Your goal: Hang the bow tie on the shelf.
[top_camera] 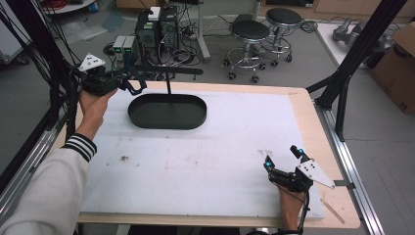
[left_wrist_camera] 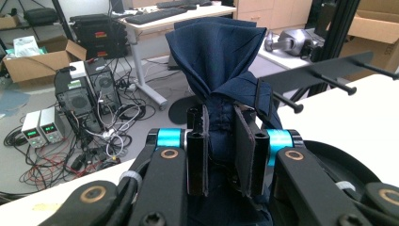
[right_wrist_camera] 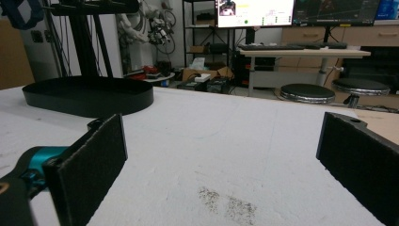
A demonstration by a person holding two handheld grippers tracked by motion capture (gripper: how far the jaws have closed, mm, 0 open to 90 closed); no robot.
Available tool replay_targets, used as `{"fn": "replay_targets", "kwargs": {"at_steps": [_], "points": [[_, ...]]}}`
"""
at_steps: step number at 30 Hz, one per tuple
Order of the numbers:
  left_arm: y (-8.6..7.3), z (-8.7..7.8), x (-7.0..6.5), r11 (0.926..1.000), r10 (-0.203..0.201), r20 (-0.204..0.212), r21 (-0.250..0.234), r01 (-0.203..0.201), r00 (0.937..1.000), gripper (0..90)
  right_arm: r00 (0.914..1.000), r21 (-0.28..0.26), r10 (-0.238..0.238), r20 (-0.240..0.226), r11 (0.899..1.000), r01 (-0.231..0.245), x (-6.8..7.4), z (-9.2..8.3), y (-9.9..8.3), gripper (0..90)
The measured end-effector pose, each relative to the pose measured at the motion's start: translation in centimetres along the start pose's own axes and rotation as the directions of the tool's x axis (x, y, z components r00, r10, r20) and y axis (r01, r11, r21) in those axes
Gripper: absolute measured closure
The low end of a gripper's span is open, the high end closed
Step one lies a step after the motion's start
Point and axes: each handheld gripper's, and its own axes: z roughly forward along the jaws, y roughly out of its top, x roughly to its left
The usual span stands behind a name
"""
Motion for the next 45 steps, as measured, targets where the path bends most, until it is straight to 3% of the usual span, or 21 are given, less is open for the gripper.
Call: {"fn": "replay_targets", "kwargs": {"at_steps": [12,19,26,29,39,45], "points": [[0.0,1.1,0.2,0.9999,0.006,-0.055,-0.013,-0.007,0.9984,75.9,1.0000,-0.001,0.003,-0.002,1.000,-0.003,0.0,0.0,0.0,1.2],[-0.4,1.6,0.9,0.9997,-0.008,-0.098,-0.023,0.006,0.9951,75.9,1.0000,0.002,0.001,-0.001,1.000,-0.001,0.0,0.0,0.0,1.2],[-0.9,1.9,1.5,0.9995,-0.023,-0.104,-0.022,0.021,0.9943,75.9,1.0000,0.002,0.003,-0.001,1.000,-0.003,0.0,0.0,0.0,1.2],[-1.2,2.1,1.5,0.9999,-0.006,-0.121,-0.013,0.004,0.9926,75.9,1.0000,0.003,0.001,-0.001,1.000,-0.001,0.0,0.0,0.0,1.2],[-2.0,2.0,2.4,0.9996,-0.027,-0.146,0.005,0.028,0.9890,75.7,1.0000,0.005,0.005,-0.004,1.000,-0.005,0.0,0.0,0.0,1.2],[-3.4,2.1,2.6,0.9979,-0.059,-0.158,0.016,0.063,0.9856,75.6,1.0000,0.000,-0.001,-0.003,1.000,0.001,0.0,0.0,0.0,1.2]]}}
